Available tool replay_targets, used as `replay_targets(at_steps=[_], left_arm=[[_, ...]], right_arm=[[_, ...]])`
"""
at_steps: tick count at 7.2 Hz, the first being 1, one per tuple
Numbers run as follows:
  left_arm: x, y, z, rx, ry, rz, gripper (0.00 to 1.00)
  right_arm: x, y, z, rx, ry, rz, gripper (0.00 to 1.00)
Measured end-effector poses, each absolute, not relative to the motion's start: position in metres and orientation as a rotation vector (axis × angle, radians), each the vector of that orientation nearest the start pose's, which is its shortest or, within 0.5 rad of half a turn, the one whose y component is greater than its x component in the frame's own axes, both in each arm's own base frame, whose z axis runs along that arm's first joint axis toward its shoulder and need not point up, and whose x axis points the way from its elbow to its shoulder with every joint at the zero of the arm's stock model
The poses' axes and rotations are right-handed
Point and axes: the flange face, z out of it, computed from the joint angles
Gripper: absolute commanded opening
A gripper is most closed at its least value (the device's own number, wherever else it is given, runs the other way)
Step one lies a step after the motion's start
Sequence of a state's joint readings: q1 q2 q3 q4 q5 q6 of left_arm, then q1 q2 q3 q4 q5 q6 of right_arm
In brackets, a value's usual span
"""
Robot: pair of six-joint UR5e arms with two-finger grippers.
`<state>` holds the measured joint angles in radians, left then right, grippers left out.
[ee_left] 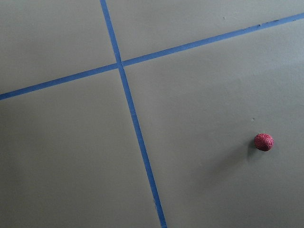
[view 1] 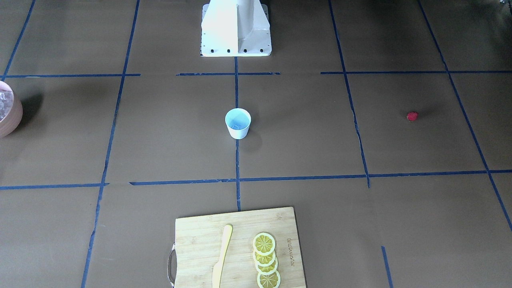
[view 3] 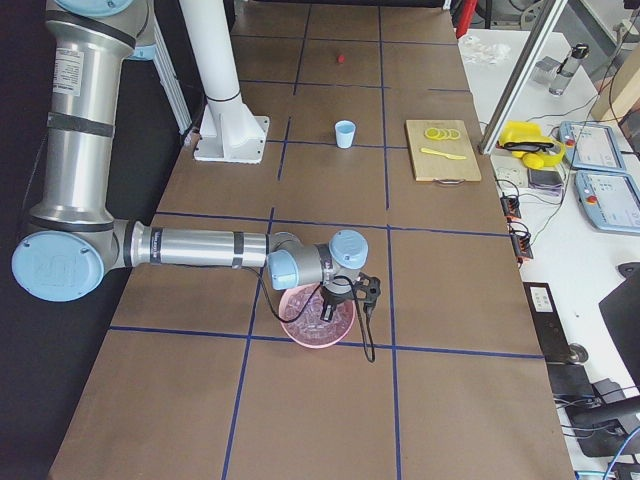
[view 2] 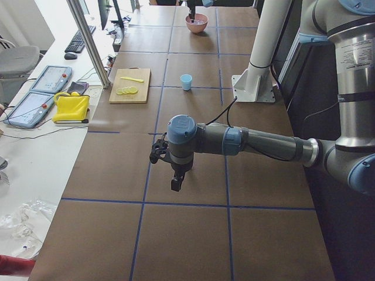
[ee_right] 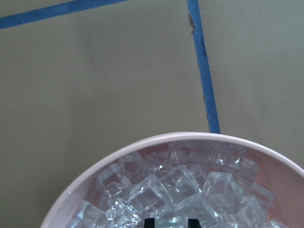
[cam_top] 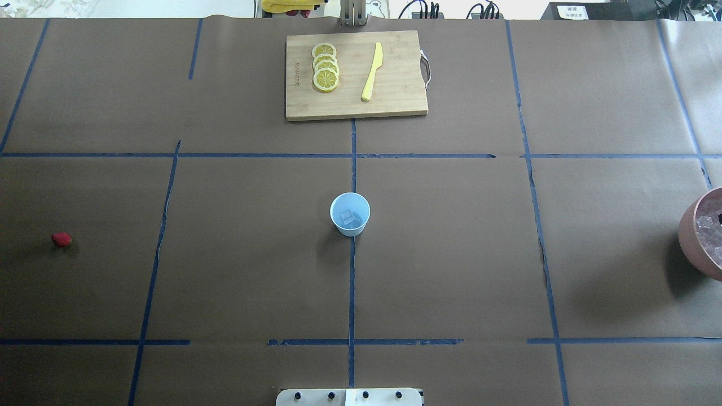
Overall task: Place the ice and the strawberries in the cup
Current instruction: 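Grasp a third ice cube from the bowl with the right gripper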
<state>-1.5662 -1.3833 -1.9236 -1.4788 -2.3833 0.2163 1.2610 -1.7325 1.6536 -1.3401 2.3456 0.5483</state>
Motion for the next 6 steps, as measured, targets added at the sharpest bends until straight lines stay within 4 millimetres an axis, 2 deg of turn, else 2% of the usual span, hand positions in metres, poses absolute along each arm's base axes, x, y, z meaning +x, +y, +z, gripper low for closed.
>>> replay_targets(at_steps=[2, 3, 4, 6], left_arm=[[-0.059, -0.412, 0.577, 0.155, 0.803, 0.238, 1.00], [-0.059, -0.412, 0.577, 0.154, 0.803, 0.238, 1.00], [-0.059, -0.412, 0.577, 0.154, 0.804, 0.236, 1.00], [-0.059, -0.412, 0.576, 0.154, 0.804, 0.232, 1.00]], right_arm=[[-0.073, -0.430, 0.666, -0.193, -0.776, 0.161, 0.00], [-0.073, -0.431, 0.655, -0.179, -0.787, 0.154, 0.00], [-0.071, -0.433, 0.630, -0.150, -0.803, 0.146, 0.00], [-0.071, -0.440, 0.551, -0.098, -0.833, 0.143, 0.00]])
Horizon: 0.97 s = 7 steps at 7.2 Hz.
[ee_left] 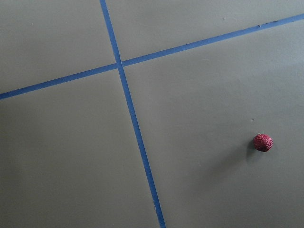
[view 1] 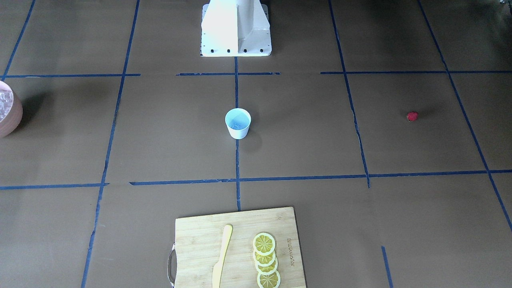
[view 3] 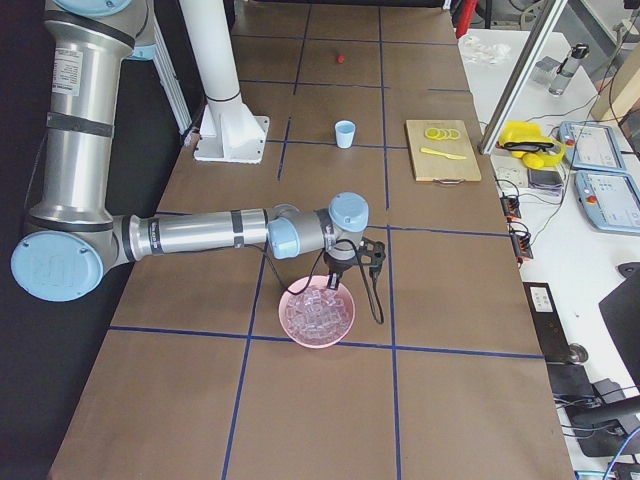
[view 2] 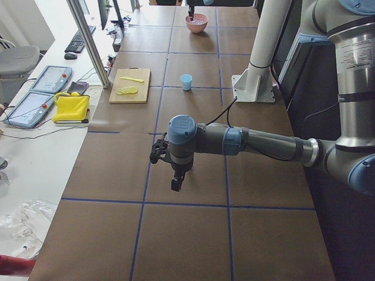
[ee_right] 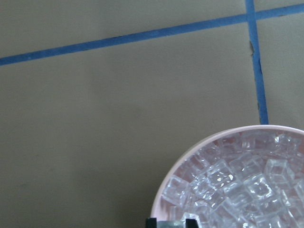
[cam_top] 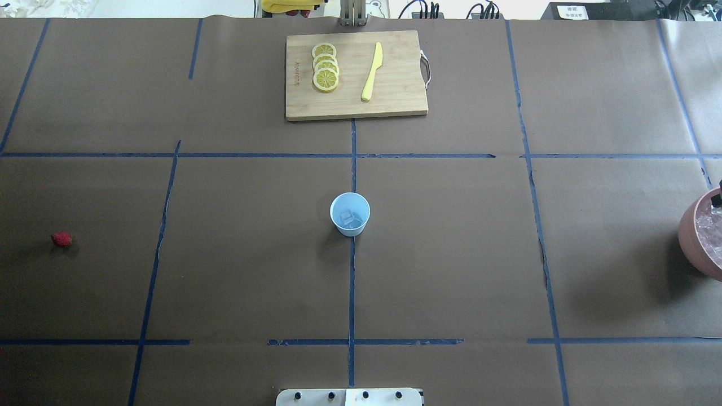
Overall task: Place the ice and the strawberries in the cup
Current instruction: 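Carry the third ice cube over the cup and release it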
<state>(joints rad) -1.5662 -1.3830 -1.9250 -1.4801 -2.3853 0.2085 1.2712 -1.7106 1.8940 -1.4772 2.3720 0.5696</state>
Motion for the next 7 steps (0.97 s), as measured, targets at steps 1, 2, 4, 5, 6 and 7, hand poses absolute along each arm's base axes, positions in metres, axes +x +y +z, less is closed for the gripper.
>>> replay_targets(at_steps=[1, 2, 4, 5, 6, 7], left_arm=[[-0.059, -0.413, 0.575, 0.156, 0.804, 0.232, 1.00], [-0.059, -0.413, 0.574, 0.158, 0.804, 0.232, 1.00], [-0.059, -0.415, 0.571, 0.158, 0.807, 0.224, 1.00], [-0.055, -0.416, 0.569, 0.152, 0.820, 0.201, 1.00], [-0.048, -0.419, 0.565, 0.149, 0.838, 0.176, 1.00], [-0.041, -0.421, 0.561, 0.150, 0.850, 0.157, 1.00]], right_arm=[[-0.080, -0.450, 0.501, -0.084, -0.866, 0.175, 0.00], [-0.102, -0.462, 0.452, -0.094, -0.912, 0.217, 0.00], [-0.195, -0.480, 0.345, -0.158, -0.990, 0.288, 0.00], [-0.255, -0.478, 0.293, -0.184, -1.008, 0.315, 0.00], [-0.317, -0.470, 0.249, -0.199, -1.012, 0.339, 0.00], [-0.378, -0.464, 0.213, -0.195, -1.015, 0.357, 0.01]])
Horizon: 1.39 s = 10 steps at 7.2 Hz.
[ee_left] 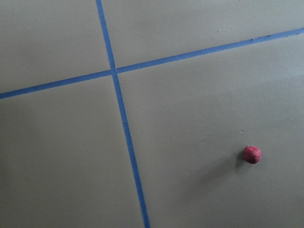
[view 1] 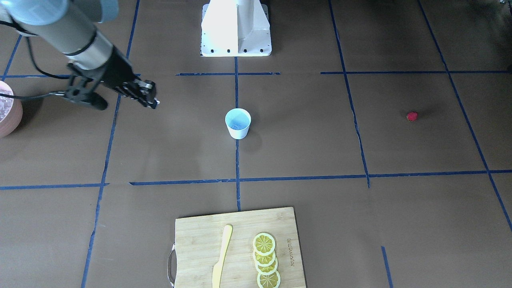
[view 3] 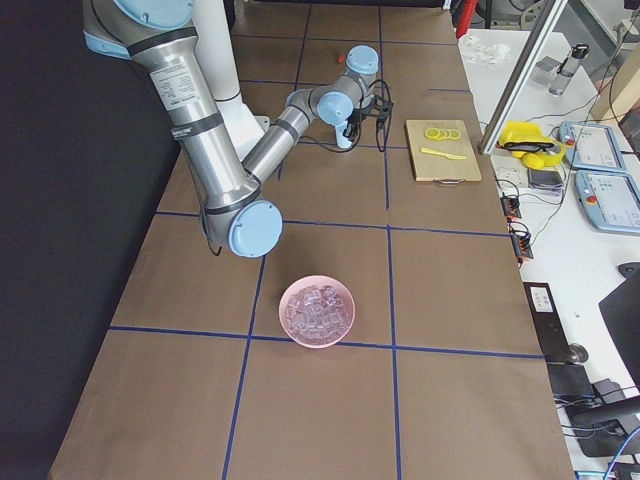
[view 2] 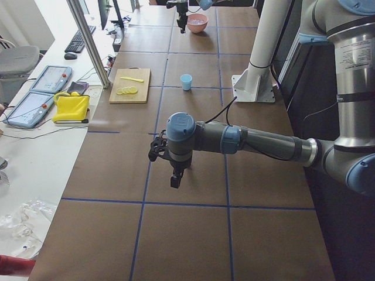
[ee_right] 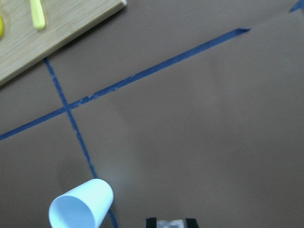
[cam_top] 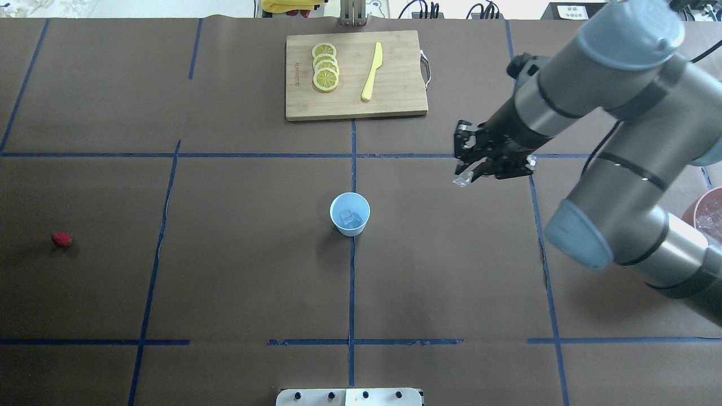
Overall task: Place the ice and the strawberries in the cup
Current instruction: 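Carry the third ice cube over the cup and release it, then lower the left gripper onto the red strawberry while the right gripper withdraws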
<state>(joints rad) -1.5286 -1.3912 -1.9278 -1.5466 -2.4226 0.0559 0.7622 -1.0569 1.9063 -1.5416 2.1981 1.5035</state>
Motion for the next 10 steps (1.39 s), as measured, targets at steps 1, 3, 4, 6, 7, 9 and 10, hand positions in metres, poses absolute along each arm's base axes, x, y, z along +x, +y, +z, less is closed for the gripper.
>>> replay_targets(at_steps=[1, 3, 4, 6, 7, 9, 10], left_arm=[[-0.036, -0.421, 0.559, 0.150, 0.856, 0.145, 1.00], [-0.033, -0.420, 0.560, 0.146, 0.860, 0.137, 1.00], [-0.033, -0.420, 0.560, 0.145, 0.860, 0.136, 1.00], [-0.033, -0.419, 0.561, 0.143, 0.861, 0.136, 1.00], [-0.032, -0.419, 0.561, 0.141, 0.862, 0.137, 1.00], [-0.013, -0.420, 0.560, 0.103, 0.869, 0.131, 1.00], [0.012, -0.422, 0.557, 0.070, 0.875, 0.113, 1.00]], right_arm=[[-0.430, -0.460, 0.187, -0.185, -1.031, 0.373, 0.01], [-0.502, -0.450, 0.167, -0.189, -1.081, 0.397, 0.04], [-0.518, -0.447, 0.163, -0.188, -1.088, 0.402, 0.28], [-0.534, -0.444, 0.164, -0.171, -1.080, 0.411, 0.73], [-0.536, -0.443, 0.165, -0.166, -1.077, 0.412, 0.74], [-0.538, -0.442, 0.165, -0.163, -1.078, 0.411, 0.84], [-0.533, -0.443, 0.162, -0.159, -1.086, 0.412, 1.00]])
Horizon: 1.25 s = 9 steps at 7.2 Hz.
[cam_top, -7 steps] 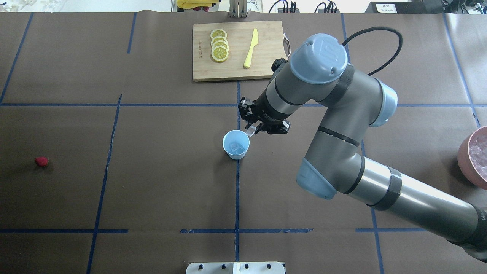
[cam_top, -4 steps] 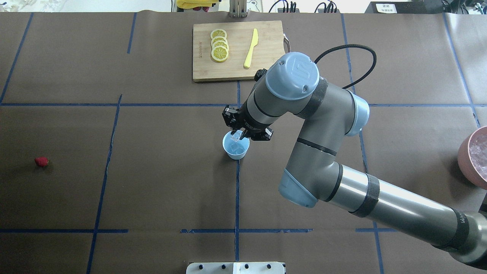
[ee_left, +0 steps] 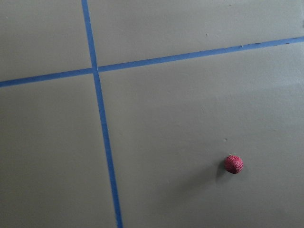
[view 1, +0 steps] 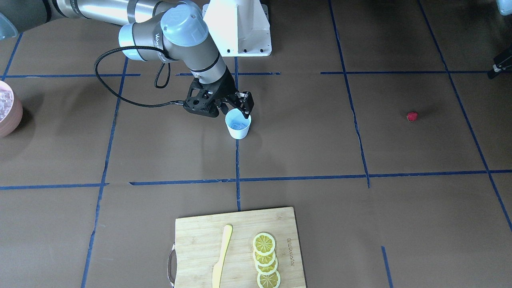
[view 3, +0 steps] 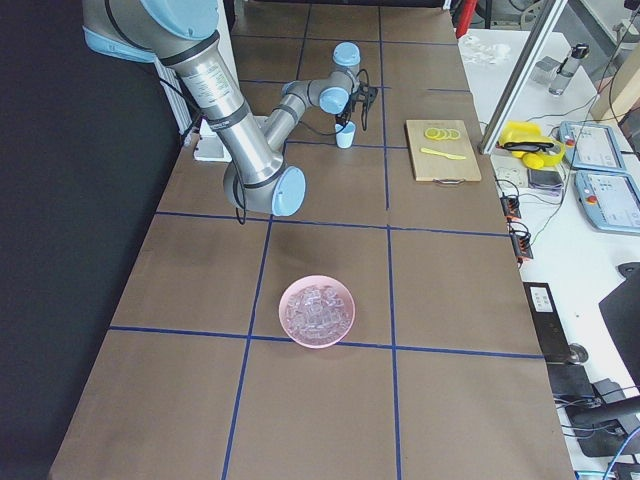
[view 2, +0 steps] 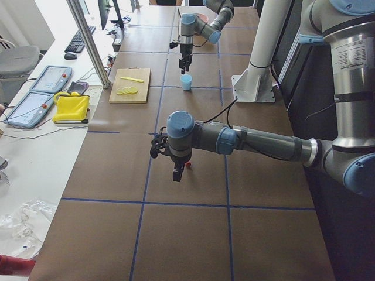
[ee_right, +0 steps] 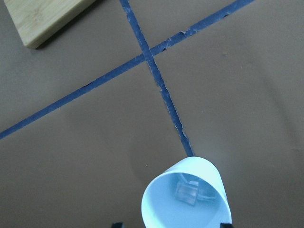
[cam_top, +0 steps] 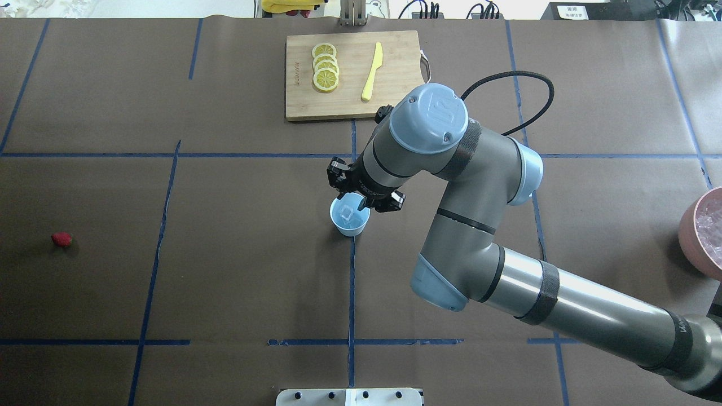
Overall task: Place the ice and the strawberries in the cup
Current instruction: 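Lower the left gripper onto the red strawberry while the right gripper withdraws, then lift the strawberry with the left gripper and carry it over the cup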
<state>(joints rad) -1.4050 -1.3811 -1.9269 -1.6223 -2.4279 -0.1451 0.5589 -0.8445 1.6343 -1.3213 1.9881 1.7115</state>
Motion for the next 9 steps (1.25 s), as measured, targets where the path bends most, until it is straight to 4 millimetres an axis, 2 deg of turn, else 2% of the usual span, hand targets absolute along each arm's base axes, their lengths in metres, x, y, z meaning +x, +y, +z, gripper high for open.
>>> replay_targets(at_steps=[1, 2, 3, 5, 6, 7, 8, 9], left_arm=[[0.040, -0.423, 0.553, 0.047, 0.877, 0.101, 1.00], [0.072, -0.422, 0.553, 0.028, 0.854, 0.098, 1.00], [0.102, -0.420, 0.556, 0.021, 0.822, 0.100, 0.99], [0.161, -0.418, 0.575, 0.018, 0.825, 0.080, 0.98], [0.194, -0.419, 0.582, 0.023, 0.835, 0.068, 0.98], [0.220, -0.418, 0.590, 0.033, 0.819, 0.064, 0.98], [0.233, -0.417, 0.595, 0.040, 0.804, 0.065, 0.97], [0.239, -0.416, 0.598, 0.041, 0.796, 0.067, 0.94]], right_arm=[[-0.514, -0.449, 0.160, -0.151, -1.104, 0.422, 1.00], [-0.475, -0.461, 0.172, -0.151, -1.116, 0.434, 1.00], [-0.423, -0.476, 0.195, -0.158, -1.123, 0.425, 1.00], [-0.299, -0.508, 0.254, -0.152, -1.132, 0.378, 1.00], [-0.240, -0.517, 0.292, -0.128, -1.128, 0.359, 1.00], [-0.190, -0.518, 0.332, -0.091, -1.114, 0.327, 1.00], [-0.164, -0.515, 0.359, -0.066, -1.098, 0.300, 1.00], [-0.154, -0.513, 0.373, -0.055, -1.088, 0.282, 1.00]])
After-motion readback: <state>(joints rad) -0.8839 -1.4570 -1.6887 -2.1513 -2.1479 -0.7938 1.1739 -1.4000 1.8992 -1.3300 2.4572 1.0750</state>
